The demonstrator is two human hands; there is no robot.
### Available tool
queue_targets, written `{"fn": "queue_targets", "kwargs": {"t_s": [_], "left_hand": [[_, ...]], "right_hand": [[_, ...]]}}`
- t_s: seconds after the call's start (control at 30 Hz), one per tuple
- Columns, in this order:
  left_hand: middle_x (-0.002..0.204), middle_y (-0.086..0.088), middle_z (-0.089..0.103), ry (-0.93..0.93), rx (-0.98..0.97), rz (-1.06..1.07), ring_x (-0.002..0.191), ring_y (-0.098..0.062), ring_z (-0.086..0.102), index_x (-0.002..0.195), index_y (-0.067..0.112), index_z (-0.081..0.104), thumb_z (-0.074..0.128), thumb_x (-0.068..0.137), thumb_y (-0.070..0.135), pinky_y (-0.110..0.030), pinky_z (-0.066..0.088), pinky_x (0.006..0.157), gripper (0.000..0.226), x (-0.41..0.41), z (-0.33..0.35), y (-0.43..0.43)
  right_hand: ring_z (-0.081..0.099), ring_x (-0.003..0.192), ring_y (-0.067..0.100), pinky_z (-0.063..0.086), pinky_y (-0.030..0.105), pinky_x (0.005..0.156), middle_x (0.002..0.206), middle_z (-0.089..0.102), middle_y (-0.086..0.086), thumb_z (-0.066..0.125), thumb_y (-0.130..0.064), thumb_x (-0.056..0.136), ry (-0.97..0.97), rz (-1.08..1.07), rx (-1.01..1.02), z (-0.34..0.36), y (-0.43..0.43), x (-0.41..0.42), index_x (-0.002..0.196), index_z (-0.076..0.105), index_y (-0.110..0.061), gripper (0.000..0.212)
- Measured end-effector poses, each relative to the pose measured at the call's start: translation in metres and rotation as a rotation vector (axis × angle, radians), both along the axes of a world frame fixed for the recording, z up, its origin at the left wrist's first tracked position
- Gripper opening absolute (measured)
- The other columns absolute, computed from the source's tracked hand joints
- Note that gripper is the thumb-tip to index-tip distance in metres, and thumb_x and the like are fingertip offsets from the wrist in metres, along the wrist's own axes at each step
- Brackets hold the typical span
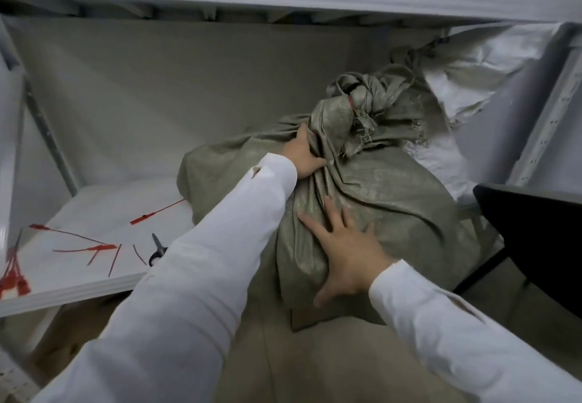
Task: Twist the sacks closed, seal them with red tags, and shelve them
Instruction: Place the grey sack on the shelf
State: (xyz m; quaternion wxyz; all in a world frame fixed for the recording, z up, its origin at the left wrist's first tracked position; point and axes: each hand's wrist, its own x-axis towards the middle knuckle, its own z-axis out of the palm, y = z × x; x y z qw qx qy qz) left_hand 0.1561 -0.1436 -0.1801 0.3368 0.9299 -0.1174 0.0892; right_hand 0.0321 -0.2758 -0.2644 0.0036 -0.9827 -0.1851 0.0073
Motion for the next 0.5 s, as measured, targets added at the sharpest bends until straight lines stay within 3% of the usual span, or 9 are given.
{"fn": "queue_targets", "kwargs": {"t_s": [0.13, 0.37, 0.43, 0.5], "left_hand": [[0.140, -0.006, 0.051, -0.046, -0.040, -0.064, 0.126, -0.027, 0.050, 0.147, 0.017, 0.028, 0.072, 0.081, 0.028, -0.033, 0.039, 0.105, 0.080, -0.020, -0.009, 0.005], [0.149, -0.010, 0.035, 0.016, 0.280, -0.071, 0.135, -0.029, 0.037, 0.147, 0.023, 0.031, 0.068, 0.079, 0.043, -0.036, 0.034, 0.109, 0.080, -0.079, -0.025, 0.031], [0.152, -0.009, 0.028, 0.055, 0.413, -0.054, 0.134, -0.031, 0.038, 0.149, 0.029, 0.024, 0.070, 0.074, 0.045, -0.037, 0.038, 0.106, 0.089, -0.090, -0.032, 0.035], [0.159, -0.010, 0.008, 0.105, 0.521, -0.007, 0.136, -0.035, 0.035, 0.153, 0.030, 0.004, 0.078, 0.067, 0.046, -0.041, 0.039, 0.107, 0.114, -0.091, -0.042, 0.038]], "right_hand": [[0.003, 0.148, 0.036, 0.018, 0.067, 0.111, 0.162, -0.012, 0.004, 0.069, -0.035, 0.080, -0.175, -0.053, 0.006, -0.012, -0.011, 0.004, 0.149, -0.007, -0.049, 0.104], [0.025, 0.141, 0.029, 0.019, 0.072, 0.107, 0.155, 0.024, 0.002, 0.066, -0.031, 0.086, -0.361, -0.116, 0.067, 0.012, 0.013, 0.037, 0.147, 0.024, -0.036, 0.075], [0.028, 0.138, 0.030, 0.017, 0.074, 0.106, 0.152, 0.028, 0.004, 0.068, -0.026, 0.085, -0.330, -0.128, 0.089, 0.019, 0.026, 0.049, 0.144, 0.029, -0.032, 0.072], [0.032, 0.135, 0.032, 0.016, 0.075, 0.106, 0.148, 0.033, 0.005, 0.069, -0.019, 0.083, -0.336, -0.132, 0.117, 0.022, 0.039, 0.059, 0.140, 0.031, -0.028, 0.069]]}}
